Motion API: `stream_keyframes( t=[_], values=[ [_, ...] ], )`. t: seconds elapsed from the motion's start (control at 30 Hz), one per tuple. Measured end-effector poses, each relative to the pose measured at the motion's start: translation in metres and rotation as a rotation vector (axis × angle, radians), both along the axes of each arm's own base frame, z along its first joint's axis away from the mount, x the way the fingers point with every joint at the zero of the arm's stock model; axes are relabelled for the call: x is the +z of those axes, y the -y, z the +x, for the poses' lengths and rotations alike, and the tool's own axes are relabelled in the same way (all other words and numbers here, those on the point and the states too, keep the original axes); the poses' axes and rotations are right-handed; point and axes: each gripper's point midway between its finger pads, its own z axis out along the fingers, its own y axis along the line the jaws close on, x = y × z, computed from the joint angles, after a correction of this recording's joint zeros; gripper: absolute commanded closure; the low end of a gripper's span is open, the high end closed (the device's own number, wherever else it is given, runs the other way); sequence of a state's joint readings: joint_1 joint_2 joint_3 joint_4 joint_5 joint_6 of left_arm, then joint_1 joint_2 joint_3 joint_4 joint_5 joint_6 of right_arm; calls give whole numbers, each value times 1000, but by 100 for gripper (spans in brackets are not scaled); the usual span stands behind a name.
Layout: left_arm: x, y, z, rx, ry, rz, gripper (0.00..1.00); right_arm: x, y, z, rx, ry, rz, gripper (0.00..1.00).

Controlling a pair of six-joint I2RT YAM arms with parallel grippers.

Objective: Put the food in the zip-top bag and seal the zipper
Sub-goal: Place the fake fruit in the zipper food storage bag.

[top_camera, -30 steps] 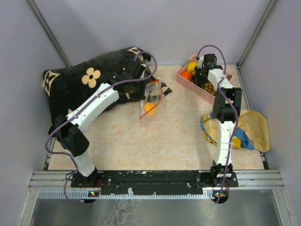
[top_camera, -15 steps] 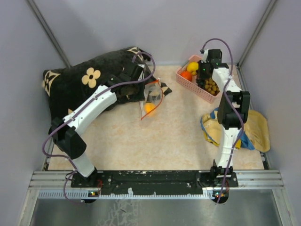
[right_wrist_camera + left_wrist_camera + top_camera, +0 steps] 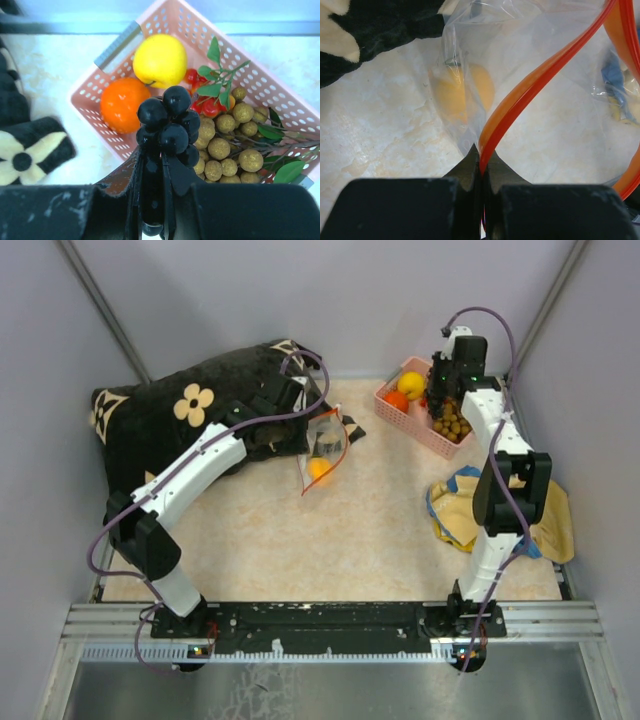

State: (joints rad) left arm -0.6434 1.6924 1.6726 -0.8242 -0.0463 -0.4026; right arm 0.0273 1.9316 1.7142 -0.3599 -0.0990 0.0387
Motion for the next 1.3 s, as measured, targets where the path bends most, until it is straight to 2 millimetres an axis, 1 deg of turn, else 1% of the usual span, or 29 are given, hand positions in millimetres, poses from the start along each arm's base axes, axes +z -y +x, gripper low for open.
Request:
stream_keyframes(
  t=[0.13,0.27,0.33,0.4,0.47,0.53,0.63,0.8,1.13,1.3],
  values=[
    [1,2,1,-6,4,-10,100,34,-6,-6,-8,75,29,100],
    [2,3,1,-9,4,-16,100,78,-23,-20,9,161,55,100],
    [2,4,1,-10,4,-17,100,104,-39,-30,32,212,70,100],
    [2,4,1,-10,5,-18,100,119,-50,-38,52,243,75,100],
    [2,4,1,-12,4,-19,100,135,-66,-50,79,275,85,100],
    [2,5,0,-14,2,-21,100,150,-81,-63,109,305,99,100],
    [2,6,-1,-19,-1,-26,100,166,-102,-84,150,344,123,100],
    [3,9,0,-19,1,-42,100,181,-134,-120,206,375,185,100],
    [7,15,3,-8,3,-84,100,188,-196,-176,296,350,405,100],
    [4,19,3,-12,-10,-107,100,188,-220,-203,342,336,513,100]
  ],
)
